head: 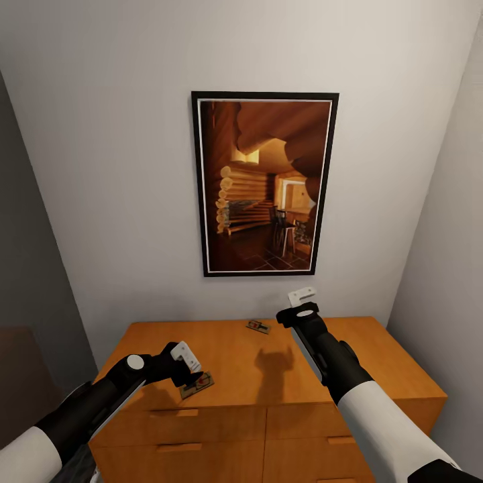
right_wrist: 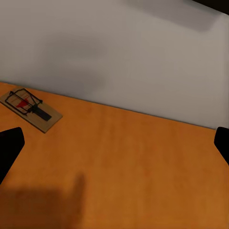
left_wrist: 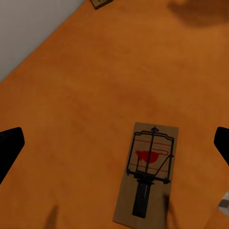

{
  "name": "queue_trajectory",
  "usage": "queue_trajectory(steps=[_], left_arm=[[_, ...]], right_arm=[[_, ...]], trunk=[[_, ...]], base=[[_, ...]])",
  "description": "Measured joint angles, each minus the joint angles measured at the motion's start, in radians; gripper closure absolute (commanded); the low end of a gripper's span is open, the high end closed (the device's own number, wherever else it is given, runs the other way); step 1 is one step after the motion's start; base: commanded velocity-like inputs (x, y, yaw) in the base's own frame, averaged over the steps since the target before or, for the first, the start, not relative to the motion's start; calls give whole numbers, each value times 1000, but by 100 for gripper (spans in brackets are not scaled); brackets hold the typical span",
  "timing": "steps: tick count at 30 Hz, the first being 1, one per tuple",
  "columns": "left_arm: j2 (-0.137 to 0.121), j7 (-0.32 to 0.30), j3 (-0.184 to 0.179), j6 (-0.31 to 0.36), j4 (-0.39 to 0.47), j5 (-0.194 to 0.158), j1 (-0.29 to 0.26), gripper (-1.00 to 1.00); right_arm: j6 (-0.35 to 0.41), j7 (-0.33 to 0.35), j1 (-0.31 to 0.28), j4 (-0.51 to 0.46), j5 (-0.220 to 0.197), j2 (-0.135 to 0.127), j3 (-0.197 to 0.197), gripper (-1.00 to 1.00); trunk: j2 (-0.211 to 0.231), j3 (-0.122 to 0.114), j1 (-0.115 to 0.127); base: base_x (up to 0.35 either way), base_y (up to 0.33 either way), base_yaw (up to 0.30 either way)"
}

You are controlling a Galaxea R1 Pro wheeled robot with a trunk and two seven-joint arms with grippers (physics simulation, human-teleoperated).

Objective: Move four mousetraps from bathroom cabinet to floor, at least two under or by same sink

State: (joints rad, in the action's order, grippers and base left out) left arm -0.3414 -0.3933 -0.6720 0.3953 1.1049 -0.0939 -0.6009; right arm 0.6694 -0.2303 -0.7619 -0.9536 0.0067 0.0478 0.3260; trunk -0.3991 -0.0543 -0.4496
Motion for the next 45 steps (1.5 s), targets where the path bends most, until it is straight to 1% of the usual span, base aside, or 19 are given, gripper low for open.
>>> queue_trajectory(steps=[25, 39, 45], left_arm=[[0, -5, -2, 1, 0, -5, 0, -100], [19, -6, -3, 3, -3, -5, 0, -100], [21, -6, -2, 3, -4, -5, 0, -100]], right_arm=[[-1, 0, 0, 9, 0, 0, 0, -100], [-2, 0, 0, 9, 2, 0, 1, -100], [-2, 0, 0, 8, 2, 0, 0, -100]], trunk=[[0, 0, 0], [0, 0, 0], [0, 0, 0]], base=[[0, 0, 0], [0, 0, 0], [0, 0, 0]])
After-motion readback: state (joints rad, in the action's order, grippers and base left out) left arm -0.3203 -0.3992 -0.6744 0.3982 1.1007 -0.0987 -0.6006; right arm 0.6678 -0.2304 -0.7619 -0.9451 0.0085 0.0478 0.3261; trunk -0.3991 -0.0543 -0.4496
